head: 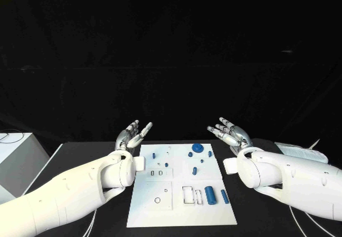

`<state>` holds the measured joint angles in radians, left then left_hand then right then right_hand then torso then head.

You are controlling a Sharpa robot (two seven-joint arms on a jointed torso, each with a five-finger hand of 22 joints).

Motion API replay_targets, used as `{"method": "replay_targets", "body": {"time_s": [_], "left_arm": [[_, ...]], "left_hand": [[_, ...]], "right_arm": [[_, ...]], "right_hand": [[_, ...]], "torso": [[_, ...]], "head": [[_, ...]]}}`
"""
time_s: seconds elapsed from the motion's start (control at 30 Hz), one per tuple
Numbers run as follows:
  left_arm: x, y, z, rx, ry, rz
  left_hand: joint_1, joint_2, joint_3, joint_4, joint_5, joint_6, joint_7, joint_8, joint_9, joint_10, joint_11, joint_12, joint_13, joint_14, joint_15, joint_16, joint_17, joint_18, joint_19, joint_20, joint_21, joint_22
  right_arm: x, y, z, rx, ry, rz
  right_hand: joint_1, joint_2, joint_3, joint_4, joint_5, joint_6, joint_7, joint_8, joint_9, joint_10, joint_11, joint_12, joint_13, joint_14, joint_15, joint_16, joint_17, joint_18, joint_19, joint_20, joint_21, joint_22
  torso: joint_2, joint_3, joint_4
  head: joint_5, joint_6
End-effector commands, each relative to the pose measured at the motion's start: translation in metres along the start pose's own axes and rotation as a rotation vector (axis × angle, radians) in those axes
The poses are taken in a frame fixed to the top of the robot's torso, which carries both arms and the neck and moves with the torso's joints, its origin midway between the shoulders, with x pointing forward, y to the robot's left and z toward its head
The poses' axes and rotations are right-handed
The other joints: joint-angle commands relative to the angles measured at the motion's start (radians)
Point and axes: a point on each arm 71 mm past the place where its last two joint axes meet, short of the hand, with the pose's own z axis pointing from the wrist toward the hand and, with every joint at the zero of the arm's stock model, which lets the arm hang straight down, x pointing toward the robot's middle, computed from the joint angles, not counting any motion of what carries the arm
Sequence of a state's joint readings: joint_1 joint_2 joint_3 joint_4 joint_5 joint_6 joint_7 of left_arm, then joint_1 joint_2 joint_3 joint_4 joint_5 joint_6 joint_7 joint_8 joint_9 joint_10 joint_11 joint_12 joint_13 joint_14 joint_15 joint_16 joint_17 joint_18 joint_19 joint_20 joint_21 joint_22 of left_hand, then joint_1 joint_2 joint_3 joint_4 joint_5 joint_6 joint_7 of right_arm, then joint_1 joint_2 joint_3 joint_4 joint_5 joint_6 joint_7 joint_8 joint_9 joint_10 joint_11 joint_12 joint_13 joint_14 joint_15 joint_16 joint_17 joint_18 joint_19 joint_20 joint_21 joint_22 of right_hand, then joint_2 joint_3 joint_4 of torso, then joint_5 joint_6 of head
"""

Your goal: Assemble the parts on the task board

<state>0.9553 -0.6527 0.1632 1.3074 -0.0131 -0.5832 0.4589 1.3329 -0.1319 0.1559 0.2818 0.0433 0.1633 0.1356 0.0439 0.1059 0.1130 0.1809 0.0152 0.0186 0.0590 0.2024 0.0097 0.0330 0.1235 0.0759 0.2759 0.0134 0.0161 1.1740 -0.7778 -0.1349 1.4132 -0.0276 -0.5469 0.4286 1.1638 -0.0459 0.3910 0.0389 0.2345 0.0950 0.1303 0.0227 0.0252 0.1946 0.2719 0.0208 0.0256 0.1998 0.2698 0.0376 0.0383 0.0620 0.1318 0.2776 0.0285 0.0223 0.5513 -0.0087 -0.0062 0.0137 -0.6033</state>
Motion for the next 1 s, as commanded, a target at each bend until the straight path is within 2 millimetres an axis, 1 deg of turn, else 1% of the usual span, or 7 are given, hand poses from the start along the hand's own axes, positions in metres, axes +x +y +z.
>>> {"method": "replay_targets", "body": {"time_s": [0.03,0.3,0.37,0.43,0.5,0.67,1.0], "left_arm": [[0.008,0.001,0.002,-0.005,0.101,-0.028],[0.008,0.001,0.002,-0.005,0.101,-0.028],[-0.002,0.001,0.005,0.006,0.131,0.012],[-0.006,0.001,0.005,0.009,0.142,0.029],[-0.010,0.001,0.006,0.011,0.160,0.053],[-0.017,-0.002,0.003,0.015,0.217,0.121],[-0.014,-0.022,-0.011,0.043,0.335,0.207]], "left_hand": [[0.050,-0.005,0.005,0.015,0.007,0.013,0.098,0.008,0.004,0.005,0.012,0.005,0.002,0.003,0.015,0.006,0.002,0.012,0.003,0.016,0.005,0.002],[0.052,0.025,0.024,0.011,0.005,0.126,0.130,0.055,0.053,0.163,0.048,0.036,0.020,0.190,0.082,0.077,0.077,-0.043,0.094,0.019,0.040,0.023],[0.062,0.034,0.030,0.008,0.008,0.234,0.129,0.102,0.095,0.339,0.066,0.075,0.037,0.524,0.036,0.226,0.190,-0.015,0.340,0.018,0.141,0.078],[0.083,0.039,0.033,0.002,0.006,0.409,0.134,0.177,0.158,0.642,0.061,0.157,0.067,0.647,0.005,0.289,0.217,0.027,0.571,0.014,0.250,0.126],[0.104,0.038,0.034,-0.003,0.006,0.542,0.112,0.234,0.198,0.756,0.026,0.187,0.073,0.777,-0.038,0.362,0.253,0.061,0.681,0.007,0.307,0.145],[0.170,0.032,0.068,-0.005,0.010,0.696,0.052,0.289,0.215,0.982,-0.056,0.230,0.087,1.042,-0.135,0.561,0.372,0.064,0.895,-0.079,0.441,0.197],[0.239,0.003,0.160,-0.024,0.005,0.776,0.017,0.295,0.236,1.098,-0.101,0.223,0.104,1.125,-0.190,0.884,0.614,0.057,0.996,-0.165,0.689,0.342]], "right_arm": [[0.007,0.000,0.003,0.023,0.187,0.006],[0.002,0.000,0.007,0.036,0.230,-0.010],[-0.018,0.006,0.017,-0.103,0.217,-0.362],[-0.020,0.008,0.020,-0.133,0.224,-0.447],[-0.022,0.012,0.023,-0.163,0.234,-0.538],[-0.021,0.020,0.031,-0.226,0.263,-0.751],[-0.011,0.034,0.040,-0.273,0.307,-1.052]], "right_hand": [[0.061,-0.008,0.025,-0.015,0.007,0.031,0.170,0.013,0.008,0.023,0.014,0.008,0.003,0.026,0.012,0.008,0.005,0.016,0.020,0.018,0.012,0.004],[0.144,-0.037,0.043,-0.075,-0.026,0.258,0.163,0.100,0.066,0.358,-0.005,0.066,0.032,0.373,-0.030,0.113,0.067,0.056,0.318,0.015,0.117,0.048],[0.167,-0.049,0.055,-0.090,-0.023,0.385,0.155,0.149,0.096,0.554,-0.030,0.092,0.039,0.568,-0.060,0.180,0.099,0.090,0.508,0.012,0.188,0.071],[0.178,-0.058,0.069,-0.096,-0.026,0.471,0.142,0.181,0.116,0.661,-0.047,0.097,0.040,0.639,-0.082,0.204,0.109,0.112,0.573,0.011,0.211,0.072],[0.187,-0.073,0.092,-0.103,-0.027,0.642,0.121,0.242,0.151,0.753,-0.074,0.100,0.039,0.740,-0.115,0.235,0.129,0.123,0.689,-0.013,0.256,0.081],[0.200,-0.093,0.121,-0.119,-0.015,0.723,0.091,0.253,0.155,0.867,-0.109,0.081,0.038,0.903,-0.173,0.278,0.168,0.120,0.825,-0.074,0.336,0.111],[0.204,-0.097,0.087,-0.143,-0.008,0.846,0.052,0.224,0.154,1.011,-0.168,0.042,0.039,1.210,-0.263,0.415,0.327,0.120,0.956,-0.179,0.683,0.318]], "torso": [[0.000,-0.0001,0.0000],[0.000,-0.0001,0.0000],[0.001,0.0008,-0.0002],[0.001,0.0007,-0.0006],[0.003,0.0009,-0.0013],[0.005,0.0008,-0.0021],[0.030,0.0127,-0.0034]], "head": [[0.000,0.000],[0.000,0.000],[-0.003,-0.017],[-0.004,-0.019],[-0.007,-0.022],[-0.011,-0.029],[-0.016,-0.027]]}}
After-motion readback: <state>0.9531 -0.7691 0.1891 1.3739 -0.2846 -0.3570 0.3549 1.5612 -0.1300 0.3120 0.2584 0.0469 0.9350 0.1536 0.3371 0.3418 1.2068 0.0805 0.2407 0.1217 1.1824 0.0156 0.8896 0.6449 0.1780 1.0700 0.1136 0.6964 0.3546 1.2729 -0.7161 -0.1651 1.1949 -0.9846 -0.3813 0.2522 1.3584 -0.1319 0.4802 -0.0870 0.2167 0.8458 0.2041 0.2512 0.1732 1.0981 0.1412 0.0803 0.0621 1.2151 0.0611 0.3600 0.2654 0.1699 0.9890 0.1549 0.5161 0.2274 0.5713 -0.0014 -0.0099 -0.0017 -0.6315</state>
